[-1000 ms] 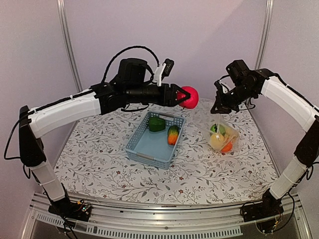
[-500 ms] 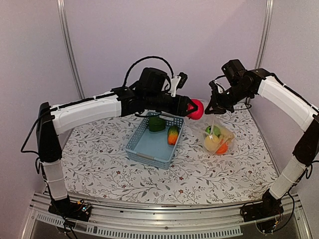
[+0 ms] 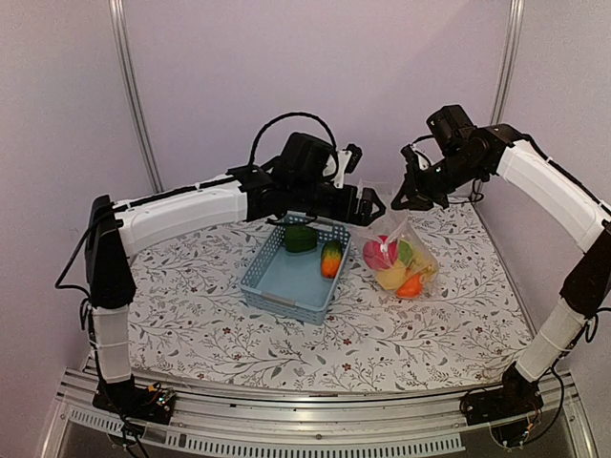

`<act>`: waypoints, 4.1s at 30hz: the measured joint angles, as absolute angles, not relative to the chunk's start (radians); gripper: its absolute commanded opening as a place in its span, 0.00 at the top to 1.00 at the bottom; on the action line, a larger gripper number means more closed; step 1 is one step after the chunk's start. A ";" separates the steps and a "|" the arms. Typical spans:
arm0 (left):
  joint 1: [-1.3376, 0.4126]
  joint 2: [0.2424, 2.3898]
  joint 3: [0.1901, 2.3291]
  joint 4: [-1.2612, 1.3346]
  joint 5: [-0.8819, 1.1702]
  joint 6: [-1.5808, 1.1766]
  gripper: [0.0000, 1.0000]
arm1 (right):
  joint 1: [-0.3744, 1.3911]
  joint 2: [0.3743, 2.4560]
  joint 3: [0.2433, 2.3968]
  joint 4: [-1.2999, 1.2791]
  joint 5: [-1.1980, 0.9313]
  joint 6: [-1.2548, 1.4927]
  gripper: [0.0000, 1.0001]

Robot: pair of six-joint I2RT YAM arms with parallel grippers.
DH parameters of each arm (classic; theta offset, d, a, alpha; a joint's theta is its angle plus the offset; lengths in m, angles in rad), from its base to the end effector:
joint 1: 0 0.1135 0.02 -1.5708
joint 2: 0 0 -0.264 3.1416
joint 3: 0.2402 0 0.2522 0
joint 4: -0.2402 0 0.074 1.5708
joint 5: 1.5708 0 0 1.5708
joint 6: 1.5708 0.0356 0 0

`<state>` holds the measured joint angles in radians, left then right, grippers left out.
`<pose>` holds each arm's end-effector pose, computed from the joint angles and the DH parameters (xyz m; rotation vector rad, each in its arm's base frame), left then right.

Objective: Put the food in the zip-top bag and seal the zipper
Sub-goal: Place the fake fruit in the zipper food storage bag, then adjust the zipper food storage bag, then pick up the fake fruit from the bin.

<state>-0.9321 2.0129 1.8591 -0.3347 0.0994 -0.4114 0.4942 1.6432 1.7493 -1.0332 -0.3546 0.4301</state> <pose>0.2838 -0.3882 0.3225 0.6270 2.0993 -0.9044 0.2941 0.1725 0.3765 -0.2390 2.5982 0.8049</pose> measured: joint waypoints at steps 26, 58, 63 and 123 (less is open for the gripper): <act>-0.928 1.699 1.705 -0.250 -0.066 -0.325 0.05 | 0.307 1.665 1.942 -1.140 -0.200 0.362 1.00; -0.780 1.898 1.642 -0.511 -0.054 -0.525 0.15 | 0.227 1.635 1.887 -1.185 -0.135 0.282 1.00; -0.749 2.001 1.712 -0.553 0.002 -0.595 0.00 | 0.227 1.607 1.773 -1.137 -0.187 0.295 1.00; -0.718 2.433 1.998 -0.556 0.304 -0.667 0.44 | 0.229 1.527 1.558 -1.030 -0.328 0.302 1.00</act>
